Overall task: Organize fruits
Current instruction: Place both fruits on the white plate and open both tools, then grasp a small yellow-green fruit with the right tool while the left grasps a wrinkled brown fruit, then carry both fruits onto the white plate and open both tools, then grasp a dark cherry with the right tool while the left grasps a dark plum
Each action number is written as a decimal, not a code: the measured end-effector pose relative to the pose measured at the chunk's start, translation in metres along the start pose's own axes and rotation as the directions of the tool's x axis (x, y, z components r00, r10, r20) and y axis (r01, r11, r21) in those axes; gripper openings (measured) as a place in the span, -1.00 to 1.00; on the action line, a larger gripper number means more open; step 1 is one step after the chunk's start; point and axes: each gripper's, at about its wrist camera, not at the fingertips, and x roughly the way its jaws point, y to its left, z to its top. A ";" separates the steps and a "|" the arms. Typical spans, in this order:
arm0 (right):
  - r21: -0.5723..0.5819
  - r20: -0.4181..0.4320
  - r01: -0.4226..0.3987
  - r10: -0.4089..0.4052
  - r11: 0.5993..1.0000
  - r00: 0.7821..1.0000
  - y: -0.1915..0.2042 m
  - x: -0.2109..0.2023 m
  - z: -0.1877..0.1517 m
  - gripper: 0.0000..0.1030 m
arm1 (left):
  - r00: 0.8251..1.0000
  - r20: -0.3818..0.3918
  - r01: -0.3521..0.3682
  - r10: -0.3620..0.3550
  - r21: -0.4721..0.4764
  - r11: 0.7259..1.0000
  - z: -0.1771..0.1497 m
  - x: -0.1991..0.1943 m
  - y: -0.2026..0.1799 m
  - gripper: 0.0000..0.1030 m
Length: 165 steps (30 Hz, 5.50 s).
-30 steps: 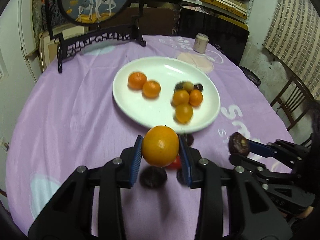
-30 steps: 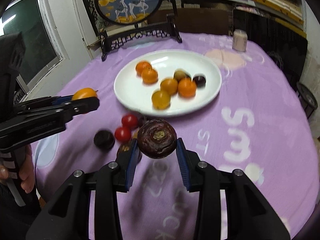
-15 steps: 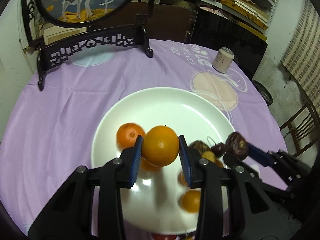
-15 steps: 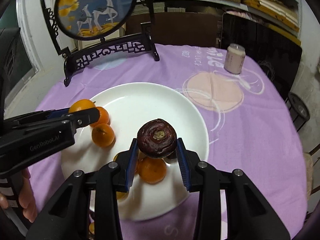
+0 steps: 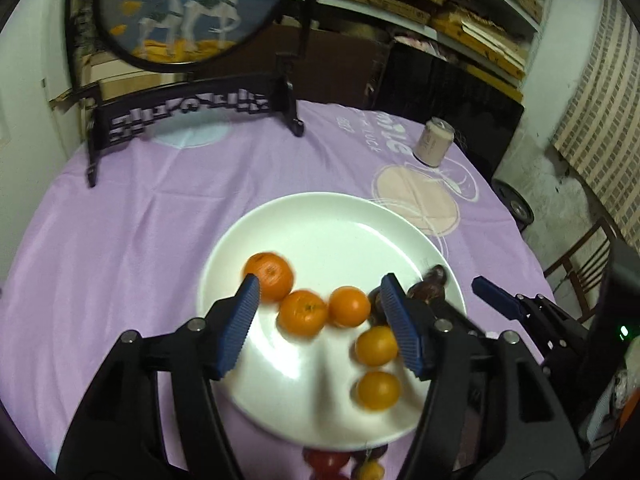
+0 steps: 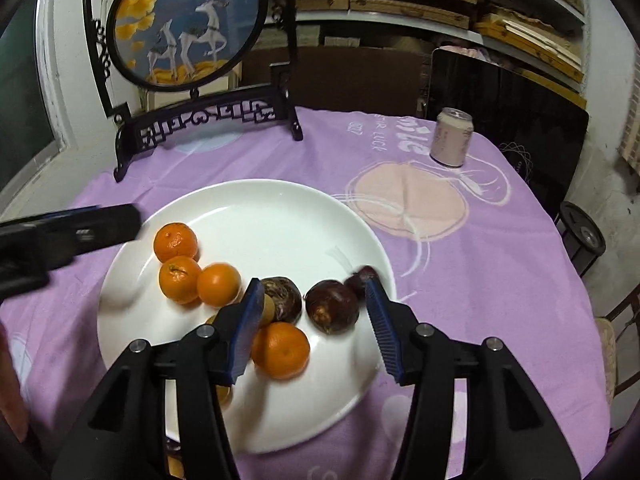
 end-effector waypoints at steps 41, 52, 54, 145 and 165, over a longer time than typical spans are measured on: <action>-0.094 -0.226 -0.153 0.128 0.984 0.966 0.083 -0.034 -0.110 -0.52 | 0.994 -0.109 0.022 -0.020 0.021 1.000 -0.173 -0.090 0.073 0.29; 0.026 -0.222 -0.175 0.177 0.984 0.959 0.049 -0.066 -0.125 -0.52 | 0.978 -0.205 0.062 -0.035 0.129 0.990 -0.180 -0.068 0.021 0.29; 0.043 -0.216 -0.179 0.184 0.983 0.959 0.043 -0.070 -0.128 -0.52 | 0.972 -0.230 0.079 -0.051 0.114 0.990 -0.182 -0.061 0.018 0.25; -0.147 -0.236 -0.169 0.131 0.975 0.963 0.084 -0.023 -0.103 -0.28 | 0.996 -0.085 0.021 -0.023 -0.027 0.999 -0.172 -0.099 0.079 0.25; 0.034 -0.171 -0.201 0.204 0.979 0.964 0.032 -0.091 -0.125 -0.43 | 0.982 -0.187 0.040 -0.026 0.074 0.996 -0.162 -0.044 0.026 0.25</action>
